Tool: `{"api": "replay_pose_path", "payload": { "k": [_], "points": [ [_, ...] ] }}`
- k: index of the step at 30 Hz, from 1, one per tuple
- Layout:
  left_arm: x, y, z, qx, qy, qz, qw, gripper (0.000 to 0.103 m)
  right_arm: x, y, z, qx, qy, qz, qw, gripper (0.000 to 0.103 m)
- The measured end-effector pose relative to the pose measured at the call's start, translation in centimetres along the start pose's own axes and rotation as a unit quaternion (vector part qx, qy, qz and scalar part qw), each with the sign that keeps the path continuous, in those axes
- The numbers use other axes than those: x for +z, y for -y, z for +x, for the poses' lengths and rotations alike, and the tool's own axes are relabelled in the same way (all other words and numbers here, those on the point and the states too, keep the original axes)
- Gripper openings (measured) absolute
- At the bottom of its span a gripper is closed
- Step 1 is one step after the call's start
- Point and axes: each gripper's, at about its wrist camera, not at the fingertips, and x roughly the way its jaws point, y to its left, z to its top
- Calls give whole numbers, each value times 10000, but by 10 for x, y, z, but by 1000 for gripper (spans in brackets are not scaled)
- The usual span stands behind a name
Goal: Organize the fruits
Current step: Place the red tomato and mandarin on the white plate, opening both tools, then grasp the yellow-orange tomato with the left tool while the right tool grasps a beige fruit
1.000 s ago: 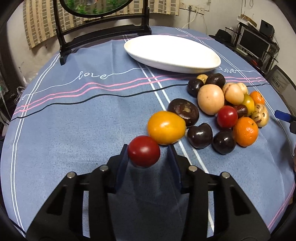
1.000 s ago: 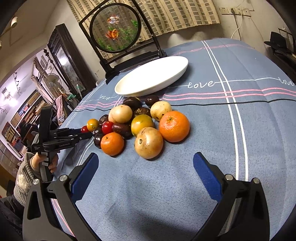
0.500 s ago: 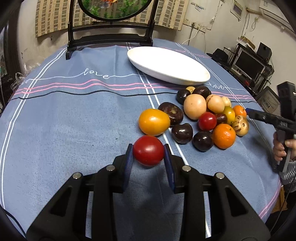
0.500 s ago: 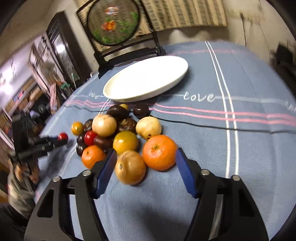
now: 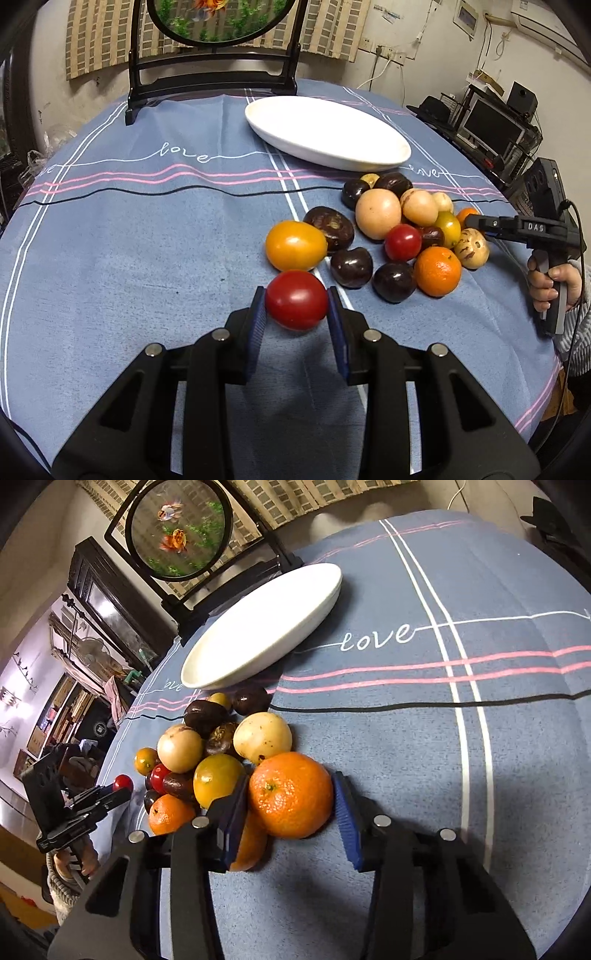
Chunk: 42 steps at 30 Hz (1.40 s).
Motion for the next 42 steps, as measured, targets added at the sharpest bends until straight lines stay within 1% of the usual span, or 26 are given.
{"api": "replay_pose_path", "payload": {
  "k": [3,7,9,12,15,16,19,21,23,25,26,27,28,29,30,31,32,34,35,36,38,39,40,41,42],
  "points": [
    [4,3,-5,28,56,-6,10000,33,0,-1,-2,-28,73,-25,10000,44],
    [21,13,-14,19,123,105,9999,33,10,-8,-22,-15,406,-67,9992,44],
    [38,21,-14,13,133,246,9996,33,25,-19,-30,-21,546,-192,9983,44],
    [75,35,-4,-60,171,372,9991,33,54,-41,-31,-1,740,-437,9963,44],
    [112,43,22,-34,164,365,9992,33,82,-57,-13,-11,852,-566,9948,45],
    [126,44,37,-49,105,283,9995,33,88,-59,-6,-15,849,-571,9948,45],
    [149,39,70,-46,-44,27,10000,33,105,-63,26,-101,728,-620,9954,45],
    [158,37,90,16,-150,-53,9999,33,114,-63,45,-191,632,-642,9957,45],
    [164,35,109,129,-257,-107,9995,33,122,-61,64,-395,546,-733,9950,45],
    [167,35,122,237,-322,-109,9991,34,124,-58,75,-577,488,-814,9938,45],
    [168,34,127,301,-326,-108,9990,36,125,-57,77,-645,540,-816,9931,46],
    [168,34,129,345,-334,-96,9988,51,126,-58,78,-706,615,-834,9921,46],
    [169,34,131,376,-306,-81,9988,71,127,-58,78,-750,661,-914,9908,49],
    [169,34,130,418,-217,-73,9989,76,130,-61,77,-754,688,-975,9900,67],
    [168,34,128,456,-154,-58,9988,77,130,-62,75,-802,790,-1051,9881,78],
    [168,33,127,482,-138,-23,9987,78,130,-64,70,-919,960,-1120,9848,79],
    [168,32,125,467,-141,-35,9988,78,131,-64,68,-979,1032,-1171,9829,79],
    [168,26,119,492,-105,-159,9986,84,131,-64,59,-905,1106,-1142,9831,79],
    [167,24,115,542,-83,-186,9983,85,130,-65,50,-851,1210,-1102,9828,79],
    [166,21,108,664,-27,-193,9976,87,129,-67,41,-796,1310,-1103,9820,79],
    [161,18,92,908,122,-156,9957,92,126,-76,18,-721,1490,-1207,9788,79],
    [158,16,84,1014,196,-149,9945,97,122,-79,10,-722,1544,-1243,9775,83],
    [151,14,71,1165,313,-139,9926,99,116,-83,0,-734,1619,-1287,9756,87],
    [144,13,61,1261,418,-135,9910,100,109,-85,-8,-743,1683,-1322,9740,94],
    [137,11,53,1318,491,-147,9900,100,98,-86,-17,-745,1714,-1384,9726,95]
  ]
}}
